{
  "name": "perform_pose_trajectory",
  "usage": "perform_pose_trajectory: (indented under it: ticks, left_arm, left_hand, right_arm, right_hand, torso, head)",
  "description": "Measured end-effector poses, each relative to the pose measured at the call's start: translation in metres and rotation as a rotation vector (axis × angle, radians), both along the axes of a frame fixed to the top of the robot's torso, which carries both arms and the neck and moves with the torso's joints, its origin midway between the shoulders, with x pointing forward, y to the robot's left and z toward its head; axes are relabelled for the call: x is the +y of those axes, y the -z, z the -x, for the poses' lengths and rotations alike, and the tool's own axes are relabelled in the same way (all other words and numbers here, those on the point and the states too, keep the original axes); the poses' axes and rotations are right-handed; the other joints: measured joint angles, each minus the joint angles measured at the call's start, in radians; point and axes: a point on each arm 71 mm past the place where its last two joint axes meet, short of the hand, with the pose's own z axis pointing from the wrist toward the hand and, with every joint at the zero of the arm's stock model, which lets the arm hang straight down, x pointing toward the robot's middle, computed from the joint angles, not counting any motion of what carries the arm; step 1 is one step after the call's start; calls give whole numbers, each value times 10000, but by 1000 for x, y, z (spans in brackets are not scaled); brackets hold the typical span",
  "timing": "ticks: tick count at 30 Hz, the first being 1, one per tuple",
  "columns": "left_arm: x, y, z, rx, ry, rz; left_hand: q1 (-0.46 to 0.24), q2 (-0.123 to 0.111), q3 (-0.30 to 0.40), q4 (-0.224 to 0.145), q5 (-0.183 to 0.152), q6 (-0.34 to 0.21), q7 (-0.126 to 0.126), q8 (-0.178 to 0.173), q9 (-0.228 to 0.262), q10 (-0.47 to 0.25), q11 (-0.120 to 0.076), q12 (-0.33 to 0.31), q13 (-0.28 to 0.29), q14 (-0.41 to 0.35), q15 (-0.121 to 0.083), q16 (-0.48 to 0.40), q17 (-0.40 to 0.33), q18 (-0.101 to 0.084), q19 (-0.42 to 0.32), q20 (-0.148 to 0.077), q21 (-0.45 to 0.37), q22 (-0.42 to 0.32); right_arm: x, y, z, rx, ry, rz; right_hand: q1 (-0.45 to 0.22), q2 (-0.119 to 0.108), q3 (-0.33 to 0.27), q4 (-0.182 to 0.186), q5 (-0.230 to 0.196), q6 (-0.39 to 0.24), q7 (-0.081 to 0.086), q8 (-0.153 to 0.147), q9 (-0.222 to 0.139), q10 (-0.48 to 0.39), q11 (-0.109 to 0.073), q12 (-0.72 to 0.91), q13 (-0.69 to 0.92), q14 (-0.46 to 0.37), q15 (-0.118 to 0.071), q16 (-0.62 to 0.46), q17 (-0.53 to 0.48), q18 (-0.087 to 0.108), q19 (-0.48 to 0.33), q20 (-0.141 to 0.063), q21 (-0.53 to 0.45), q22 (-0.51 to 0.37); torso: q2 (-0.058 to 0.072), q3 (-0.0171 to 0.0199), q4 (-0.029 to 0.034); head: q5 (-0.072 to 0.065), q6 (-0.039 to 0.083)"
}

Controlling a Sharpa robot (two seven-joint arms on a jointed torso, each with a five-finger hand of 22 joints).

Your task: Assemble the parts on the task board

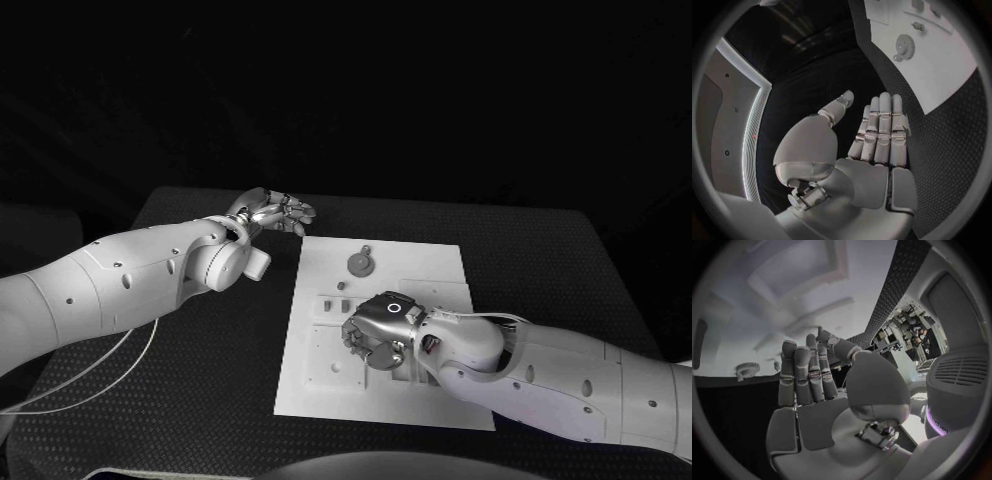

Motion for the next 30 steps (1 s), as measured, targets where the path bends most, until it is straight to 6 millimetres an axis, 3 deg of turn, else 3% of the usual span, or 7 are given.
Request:
perform_pose_trajectory:
  ticks: [30]
  left_arm:
    - [0,0,0,16,0,3]
  left_hand:
    - [0,0,0,0,0,-36,36,0,-8,0,0,0,-8,0,0,-38,48,0,0,0,0,-21]
  right_arm:
    - [-4,-2,-1,-291,307,-313]
  right_hand:
    - [0,0,-13,-12,0,30,30,32,4,36,-36,0,2,50,-16,7,0,2,38,-34,-1,11]
  torso:
    - [-3,-5,-5]
  head:
    - [16,-75]
